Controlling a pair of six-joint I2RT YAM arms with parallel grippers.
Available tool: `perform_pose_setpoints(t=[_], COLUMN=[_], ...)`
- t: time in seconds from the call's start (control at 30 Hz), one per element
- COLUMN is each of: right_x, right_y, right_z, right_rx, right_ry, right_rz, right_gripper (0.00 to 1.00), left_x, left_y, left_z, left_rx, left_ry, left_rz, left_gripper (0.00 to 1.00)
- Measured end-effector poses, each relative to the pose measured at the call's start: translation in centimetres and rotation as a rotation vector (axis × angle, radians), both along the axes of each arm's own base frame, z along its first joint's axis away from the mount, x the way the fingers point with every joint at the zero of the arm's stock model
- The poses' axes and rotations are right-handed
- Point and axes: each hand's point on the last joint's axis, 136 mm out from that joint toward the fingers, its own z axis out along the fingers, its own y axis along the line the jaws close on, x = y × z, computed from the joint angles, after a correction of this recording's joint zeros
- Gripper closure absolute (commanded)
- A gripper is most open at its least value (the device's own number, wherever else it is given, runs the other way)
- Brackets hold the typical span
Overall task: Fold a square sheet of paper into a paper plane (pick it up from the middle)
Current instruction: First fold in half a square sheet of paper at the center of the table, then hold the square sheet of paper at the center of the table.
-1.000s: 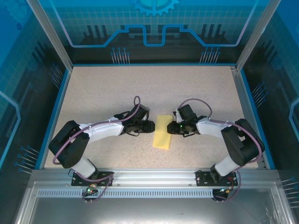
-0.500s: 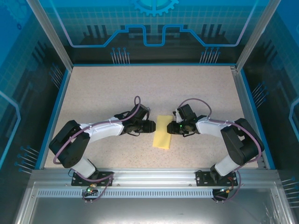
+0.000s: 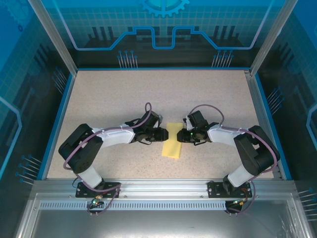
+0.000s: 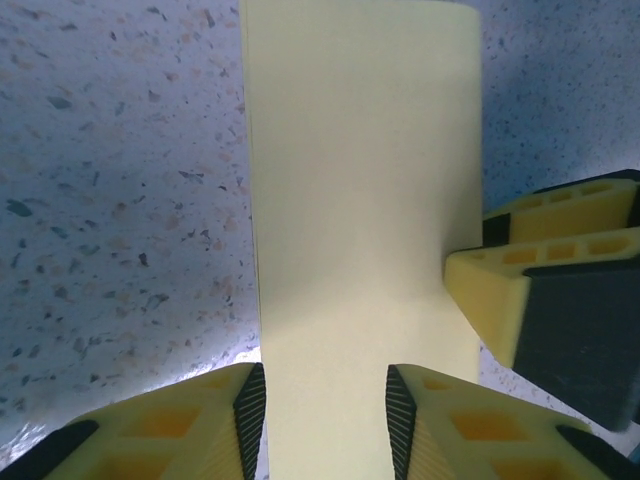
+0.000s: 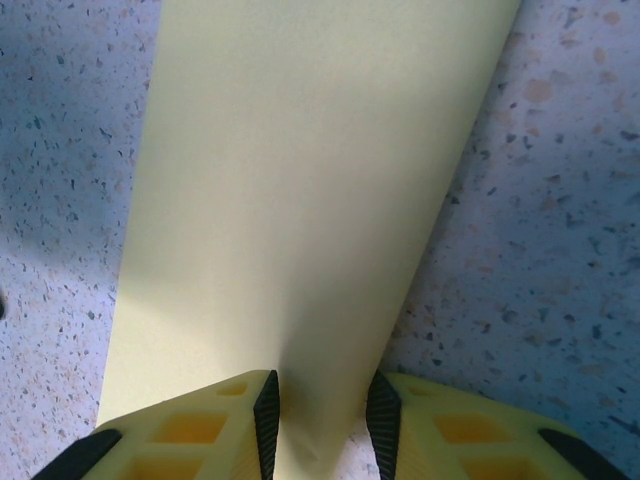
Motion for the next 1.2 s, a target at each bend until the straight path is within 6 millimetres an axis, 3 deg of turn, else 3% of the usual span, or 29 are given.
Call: perform_pose_setpoints(t=[0.13, 0.47, 0.7, 0.97, 1.2], right_x=[0.0, 0.0, 0.0, 0.0, -0.1], right_y=[0.0, 0.0, 0.0, 0.1, 0.3], right_z=[0.0, 0.0, 0.0, 0.0, 0.2], right_rx=[0.000, 0.000, 0.000, -0.004, -0.006], right_ry=[0.000, 0.000, 0.000, 0.001, -0.002], right_rz=[0.000, 0.000, 0.001, 0.001, 0.008], right_gripper=[0.66, 0.66, 0.66, 0.65, 0.57], left_x=[0.2, 1.2, 1.0, 1.0, 1.0], left_y=[-0.9, -3.1, -3.1, -3.0, -3.0], left_z=[-0.8, -0.7, -2.3, -2.5, -2.7], left_rx=[-0.001, -0.034, -0.017, -0.012, -0.006], left_ry=[0.014, -0.003, 0.029, 0.028, 0.028], left_rz=[-0.015, -0.043, -0.045, -0.047, -0.045], left_gripper=[0.61, 0.64, 0.65, 0.66, 0.66])
